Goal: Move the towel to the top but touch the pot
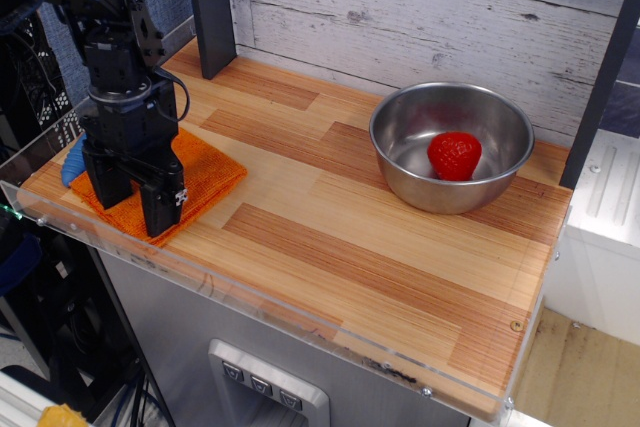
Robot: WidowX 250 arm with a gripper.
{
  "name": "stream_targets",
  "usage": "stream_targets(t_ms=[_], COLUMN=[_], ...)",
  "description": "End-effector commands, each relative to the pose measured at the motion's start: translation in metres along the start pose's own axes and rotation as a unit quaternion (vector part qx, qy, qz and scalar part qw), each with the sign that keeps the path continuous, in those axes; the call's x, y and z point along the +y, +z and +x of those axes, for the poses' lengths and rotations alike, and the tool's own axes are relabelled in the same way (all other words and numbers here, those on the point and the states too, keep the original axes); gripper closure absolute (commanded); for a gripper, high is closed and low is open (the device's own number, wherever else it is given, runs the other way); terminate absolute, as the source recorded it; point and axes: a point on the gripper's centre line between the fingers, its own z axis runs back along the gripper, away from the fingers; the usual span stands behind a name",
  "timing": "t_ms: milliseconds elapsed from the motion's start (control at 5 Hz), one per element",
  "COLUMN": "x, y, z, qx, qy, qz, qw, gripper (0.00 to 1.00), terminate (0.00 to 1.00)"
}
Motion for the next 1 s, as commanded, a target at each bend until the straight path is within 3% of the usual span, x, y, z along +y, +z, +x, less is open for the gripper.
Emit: stream_targets(t_ms=[0,200,400,800], x=[0.007,-0.021,-0.046,-0.077], y=[-0.026,-0.019,-0.005,-0.004], z=[0.000,0.001,0.005,0.055], qx=[0.045,0.068,0.058,0.058], qy=[0.005,0.001,-0.018,-0.068], qz=[-0.027,-0.048,-0.063,-0.078], qw=[0.9986,0.9965,0.9962,0.9930], gripper=[0.00,0.00,0.00,0.00], terminate=[0.00,0.00,0.00,0.00])
